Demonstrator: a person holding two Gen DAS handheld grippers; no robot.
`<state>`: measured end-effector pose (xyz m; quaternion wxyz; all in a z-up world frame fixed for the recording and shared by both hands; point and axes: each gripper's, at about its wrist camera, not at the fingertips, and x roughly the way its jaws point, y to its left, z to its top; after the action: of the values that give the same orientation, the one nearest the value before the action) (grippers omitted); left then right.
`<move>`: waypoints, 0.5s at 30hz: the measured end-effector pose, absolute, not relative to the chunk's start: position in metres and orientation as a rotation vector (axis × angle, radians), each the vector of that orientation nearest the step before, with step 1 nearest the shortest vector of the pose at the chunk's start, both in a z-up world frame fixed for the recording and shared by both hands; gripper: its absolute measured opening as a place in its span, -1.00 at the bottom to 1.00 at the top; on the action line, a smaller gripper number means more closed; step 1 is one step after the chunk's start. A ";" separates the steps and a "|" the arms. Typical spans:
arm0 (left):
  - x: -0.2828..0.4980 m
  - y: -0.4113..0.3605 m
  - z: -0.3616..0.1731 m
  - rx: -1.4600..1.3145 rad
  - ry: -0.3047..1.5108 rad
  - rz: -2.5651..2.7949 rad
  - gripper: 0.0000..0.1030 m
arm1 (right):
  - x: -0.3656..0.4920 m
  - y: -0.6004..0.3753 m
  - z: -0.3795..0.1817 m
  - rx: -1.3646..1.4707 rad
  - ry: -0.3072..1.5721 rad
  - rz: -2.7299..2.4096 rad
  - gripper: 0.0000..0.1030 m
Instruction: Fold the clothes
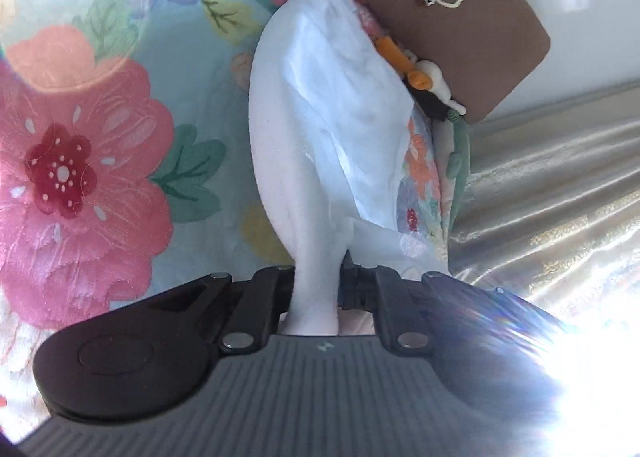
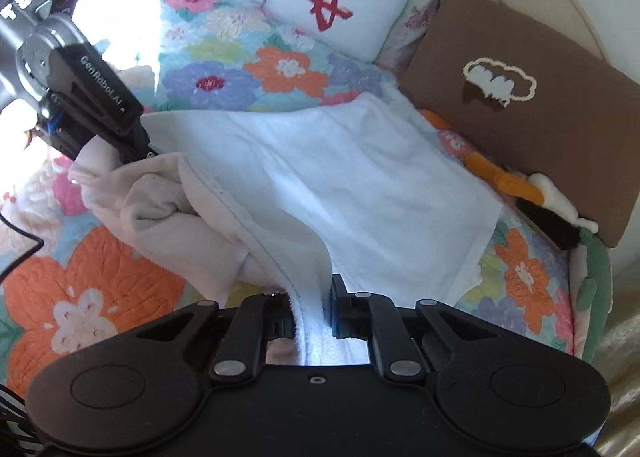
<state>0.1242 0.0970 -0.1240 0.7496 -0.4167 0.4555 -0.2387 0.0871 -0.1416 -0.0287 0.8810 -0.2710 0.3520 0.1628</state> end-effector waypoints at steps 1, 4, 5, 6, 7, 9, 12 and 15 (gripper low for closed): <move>0.119 0.100 -0.119 -0.920 0.988 -0.526 -0.84 | 0.082 -0.144 -0.020 -0.536 0.718 0.337 -0.75; 0.104 0.106 -0.103 -0.897 0.981 -0.512 -0.84 | 0.067 -0.146 -0.002 -0.466 0.727 0.371 -0.75; 0.096 0.109 -0.098 -0.883 0.988 -0.503 -0.84 | 0.060 -0.144 0.001 -0.461 0.741 0.389 -0.75; 0.088 0.113 -0.094 -0.887 0.996 -0.502 -0.84 | 0.054 -0.142 0.004 -0.454 0.754 0.407 -0.75; 0.080 0.118 -0.090 -0.890 1.004 -0.501 -0.84 | 0.048 -0.141 0.007 -0.444 0.768 0.422 -0.74; 0.060 0.129 -0.080 -0.922 1.000 -0.523 -0.84 | 0.032 -0.141 0.017 -0.394 0.790 0.449 -0.74; 0.025 0.147 -0.061 -0.961 0.951 -0.567 -0.84 | -0.002 -0.140 0.042 -0.329 0.769 0.487 -0.74; 0.014 0.152 -0.054 -0.973 0.940 -0.573 -0.84 | -0.015 -0.140 0.057 -0.349 0.732 0.509 -0.75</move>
<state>0.0145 0.1518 -0.0541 0.7422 -0.4440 0.4287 -0.2613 -0.0151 -0.1400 0.0566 0.8877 -0.1678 0.3521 0.2448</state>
